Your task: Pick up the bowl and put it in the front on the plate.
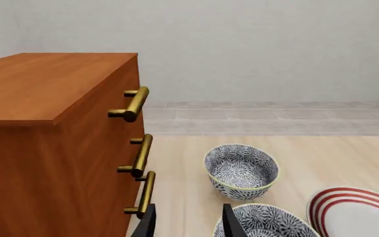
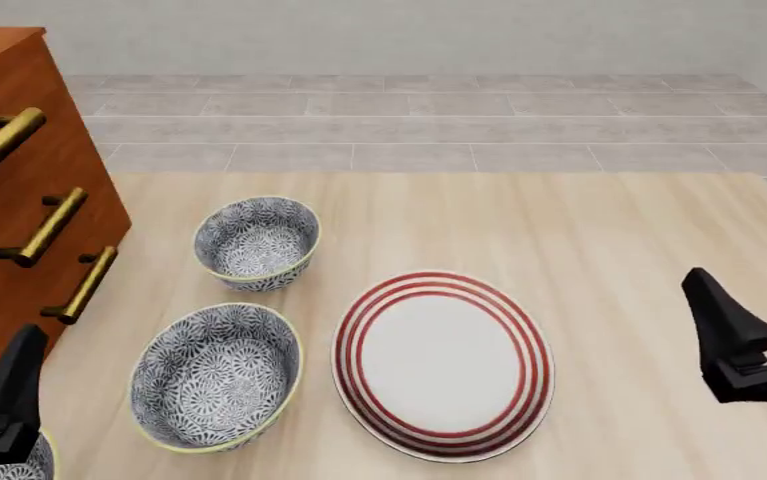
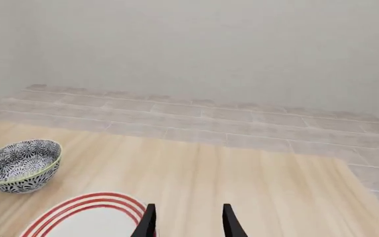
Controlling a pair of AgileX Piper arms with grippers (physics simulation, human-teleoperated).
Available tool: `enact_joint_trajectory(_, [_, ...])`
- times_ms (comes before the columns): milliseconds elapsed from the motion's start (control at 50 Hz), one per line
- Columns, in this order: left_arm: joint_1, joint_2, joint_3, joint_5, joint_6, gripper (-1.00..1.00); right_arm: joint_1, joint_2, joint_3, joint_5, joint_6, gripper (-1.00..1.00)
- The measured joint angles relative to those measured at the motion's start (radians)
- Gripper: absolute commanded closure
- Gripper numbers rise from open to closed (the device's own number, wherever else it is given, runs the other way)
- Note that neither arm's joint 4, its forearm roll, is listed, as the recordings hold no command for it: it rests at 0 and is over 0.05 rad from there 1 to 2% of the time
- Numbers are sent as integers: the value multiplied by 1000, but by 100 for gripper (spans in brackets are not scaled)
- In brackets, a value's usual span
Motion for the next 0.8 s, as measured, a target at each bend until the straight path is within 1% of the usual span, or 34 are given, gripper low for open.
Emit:
enact_joint_trajectory(180, [0,0,0,0,0,-100,70,174,-88,-50,3,-100])
enact_joint_trajectory(400, [0,0,0,0,0,-100,148,358,-202,-70,3,-100])
enact_joint_trajectory(560, [0,0,0,0,0,-100,223,478,-274,-70,-5,-100])
enact_joint_trajectory(800, [0,0,0,0,0,-100,323,624,-369,-37,12,-100])
